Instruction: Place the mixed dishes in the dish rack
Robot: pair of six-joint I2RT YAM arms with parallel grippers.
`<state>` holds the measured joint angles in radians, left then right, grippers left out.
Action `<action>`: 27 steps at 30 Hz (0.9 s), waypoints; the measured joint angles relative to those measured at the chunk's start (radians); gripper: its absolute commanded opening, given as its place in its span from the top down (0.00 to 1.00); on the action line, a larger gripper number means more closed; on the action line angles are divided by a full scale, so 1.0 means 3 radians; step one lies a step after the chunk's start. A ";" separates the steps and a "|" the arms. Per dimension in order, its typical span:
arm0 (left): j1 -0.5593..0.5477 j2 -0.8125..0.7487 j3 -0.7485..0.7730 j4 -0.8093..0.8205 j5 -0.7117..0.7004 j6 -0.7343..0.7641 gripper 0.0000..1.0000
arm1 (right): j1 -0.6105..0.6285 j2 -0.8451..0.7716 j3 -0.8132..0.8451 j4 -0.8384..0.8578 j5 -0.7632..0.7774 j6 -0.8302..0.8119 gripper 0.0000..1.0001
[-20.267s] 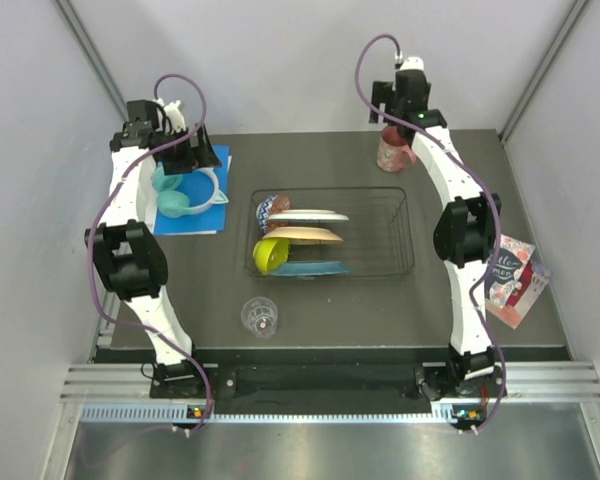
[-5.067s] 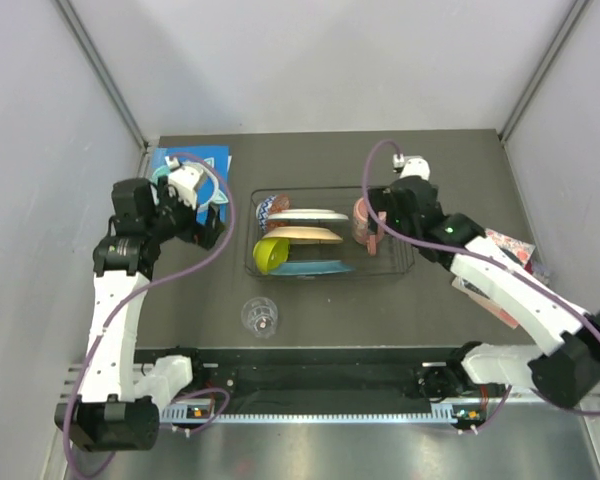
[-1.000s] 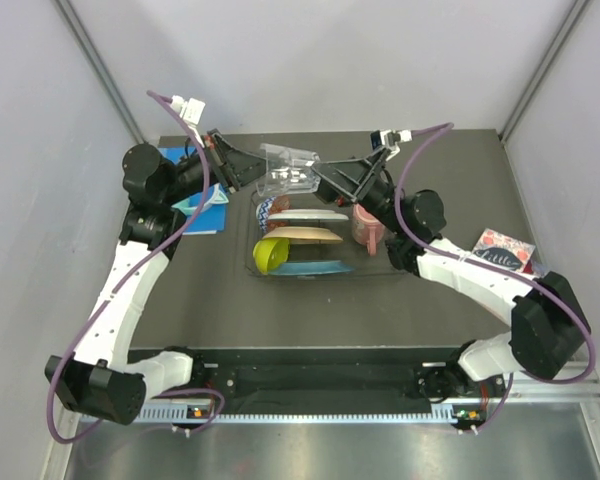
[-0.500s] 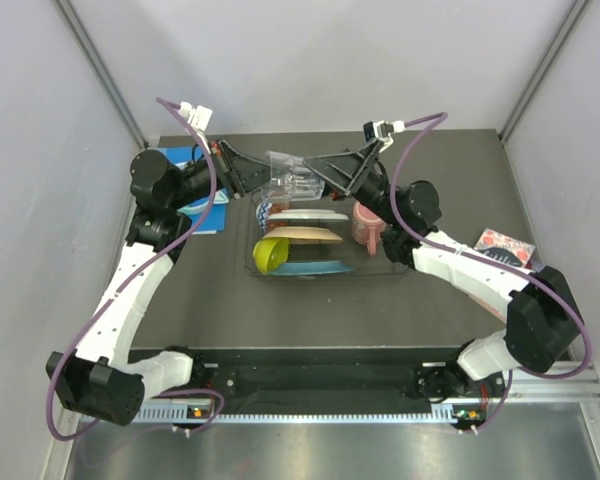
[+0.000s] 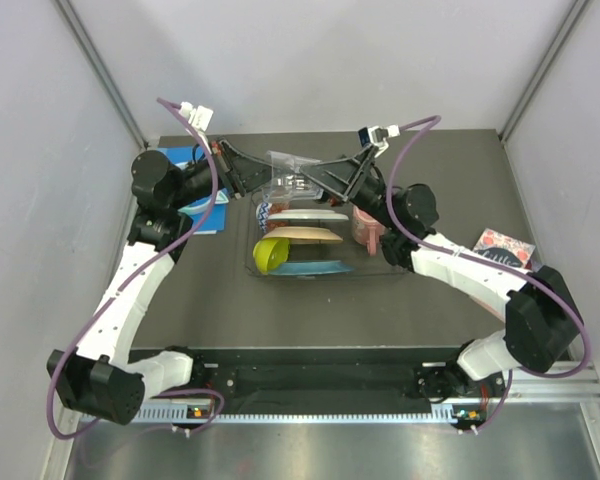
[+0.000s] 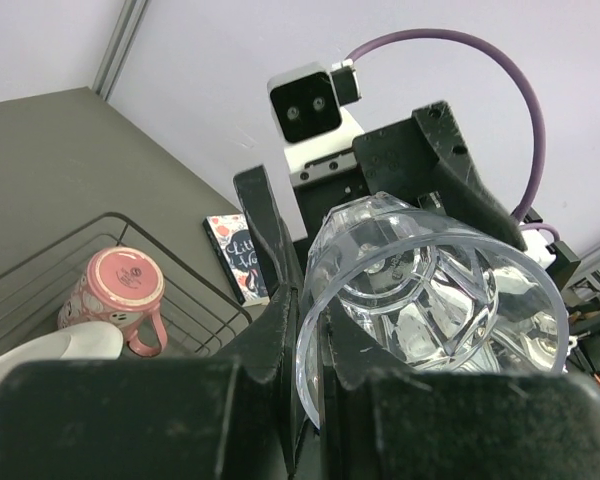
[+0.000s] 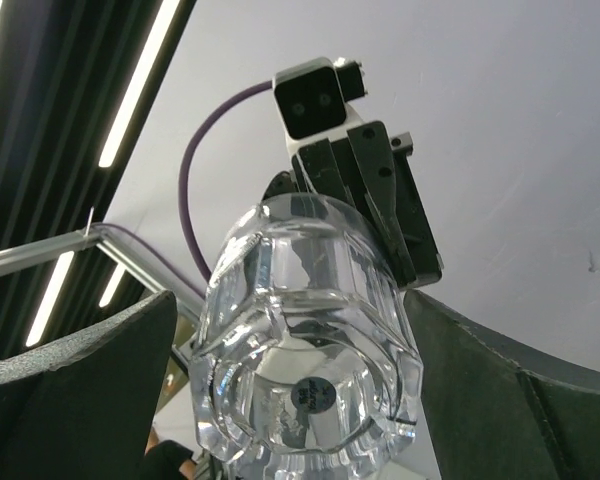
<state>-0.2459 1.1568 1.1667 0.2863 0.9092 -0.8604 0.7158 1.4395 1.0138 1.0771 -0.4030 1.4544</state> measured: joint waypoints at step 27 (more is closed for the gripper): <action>-0.0020 -0.0164 -0.0195 -0.0123 -0.0020 0.0308 0.01 | -0.0084 -0.0235 -0.0132 -0.0376 -0.0324 -0.0198 1.00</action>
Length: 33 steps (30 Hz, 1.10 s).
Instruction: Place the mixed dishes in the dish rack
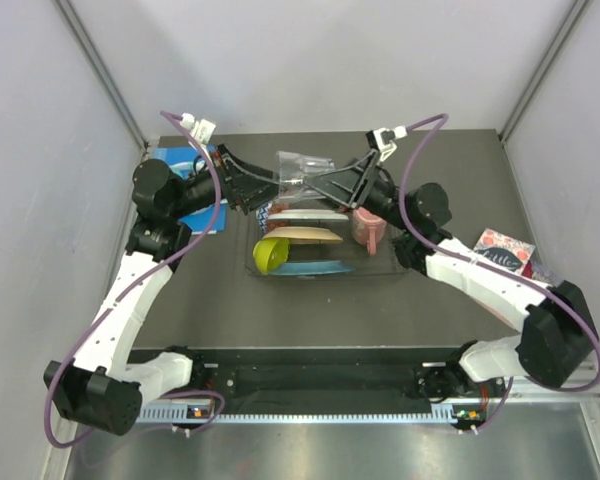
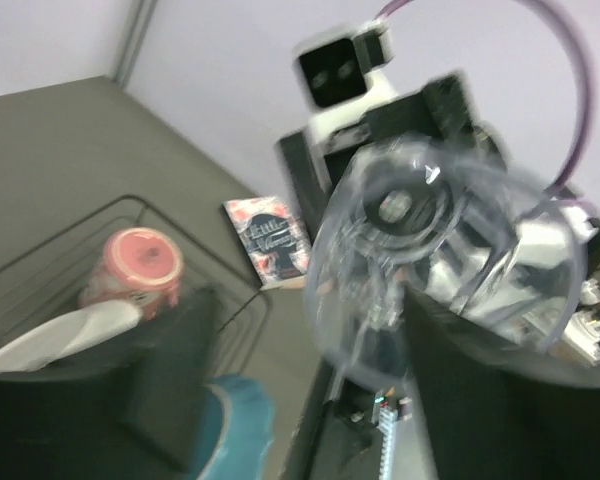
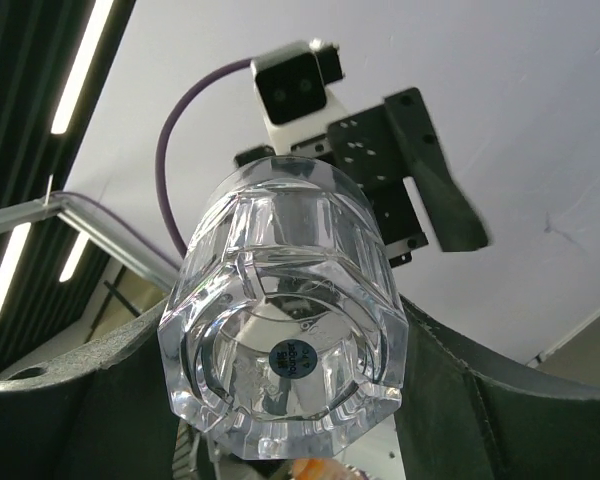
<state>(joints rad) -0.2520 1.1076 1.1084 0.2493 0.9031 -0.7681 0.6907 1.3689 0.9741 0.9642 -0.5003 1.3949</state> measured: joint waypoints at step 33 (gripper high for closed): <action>0.1270 0.0086 0.0451 -0.2112 -0.0142 0.1689 0.01 | -0.0281 -0.0801 0.0867 -0.6301 0.2139 -0.3492 1.00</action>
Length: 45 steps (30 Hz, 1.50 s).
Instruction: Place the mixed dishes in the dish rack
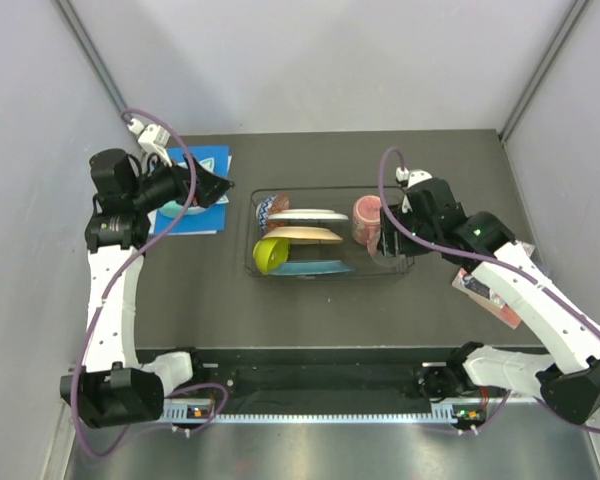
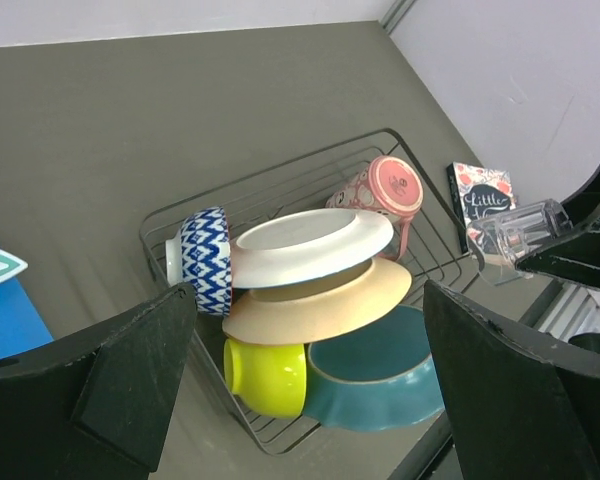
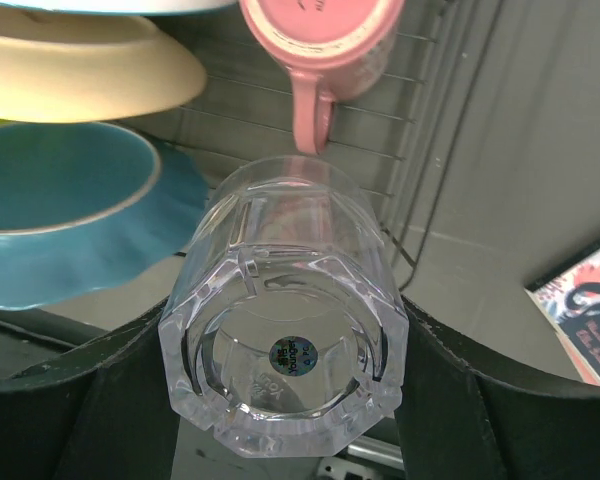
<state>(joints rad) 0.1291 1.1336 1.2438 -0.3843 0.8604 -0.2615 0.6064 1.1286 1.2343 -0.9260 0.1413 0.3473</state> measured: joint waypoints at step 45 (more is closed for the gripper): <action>0.0000 -0.0186 -0.0294 -0.0001 -0.0080 0.0247 0.01 | 0.0000 0.1403 -0.0238 0.0676 0.0343 -0.0509 0.99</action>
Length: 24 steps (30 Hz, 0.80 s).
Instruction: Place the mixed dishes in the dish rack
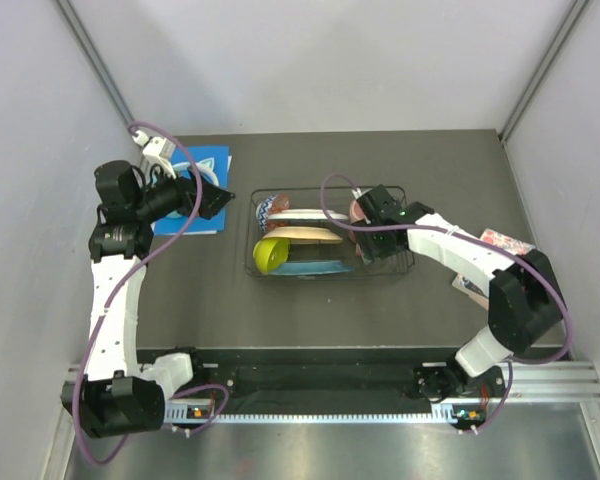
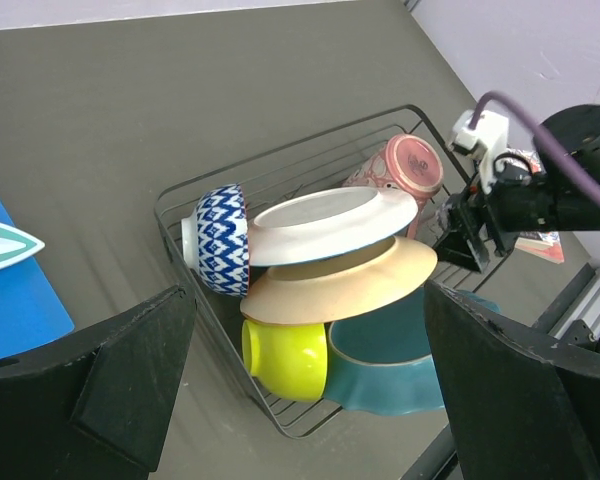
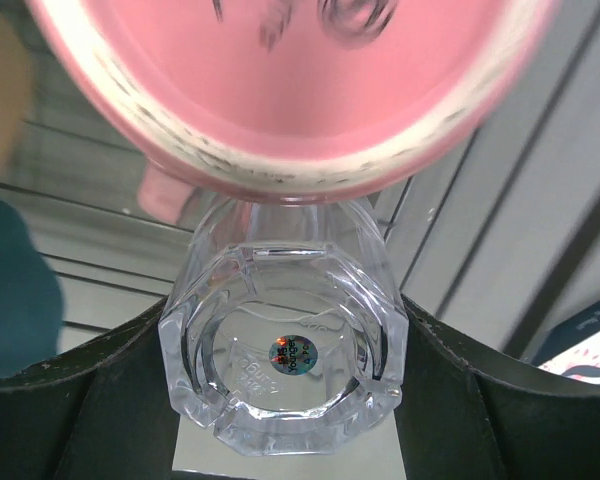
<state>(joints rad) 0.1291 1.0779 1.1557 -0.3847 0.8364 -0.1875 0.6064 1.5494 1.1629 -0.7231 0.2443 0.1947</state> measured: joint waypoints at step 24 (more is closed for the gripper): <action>0.0000 -0.0029 0.0000 0.0009 0.0013 0.0010 0.01 | -0.0003 -0.0062 -0.0125 0.0001 -0.0058 -0.0010 0.00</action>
<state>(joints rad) 0.1291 1.0691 1.1557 -0.3820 0.8402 -0.1844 0.6056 1.5307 1.1255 -0.7227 0.2268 0.1917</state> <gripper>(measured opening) 0.990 0.995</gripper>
